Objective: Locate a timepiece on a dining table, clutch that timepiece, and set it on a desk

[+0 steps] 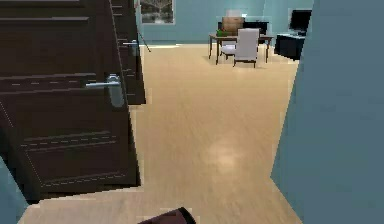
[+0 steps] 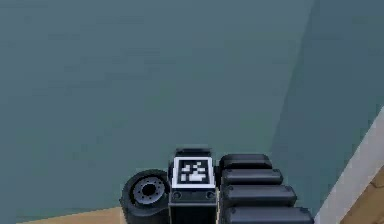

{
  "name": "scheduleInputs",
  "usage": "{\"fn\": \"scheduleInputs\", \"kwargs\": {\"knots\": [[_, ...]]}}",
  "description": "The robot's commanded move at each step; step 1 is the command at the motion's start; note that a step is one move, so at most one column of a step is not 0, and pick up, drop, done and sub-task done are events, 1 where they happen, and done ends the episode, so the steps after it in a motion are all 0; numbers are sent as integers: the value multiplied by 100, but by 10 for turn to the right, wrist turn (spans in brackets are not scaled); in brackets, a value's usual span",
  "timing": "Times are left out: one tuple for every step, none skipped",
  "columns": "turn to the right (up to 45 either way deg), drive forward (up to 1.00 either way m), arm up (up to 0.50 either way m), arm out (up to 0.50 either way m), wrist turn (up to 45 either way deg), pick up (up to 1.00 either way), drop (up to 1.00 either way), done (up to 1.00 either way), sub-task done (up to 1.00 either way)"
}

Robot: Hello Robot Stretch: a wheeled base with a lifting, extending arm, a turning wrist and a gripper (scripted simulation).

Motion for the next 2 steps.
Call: {"fn": "scheduleInputs", "kwargs": {"knots": [[0, 100, 0, 0, 0, 0, 0, 0, 0], [120, 0, 0, 0, 0, 0, 0, 0, 0]]}}
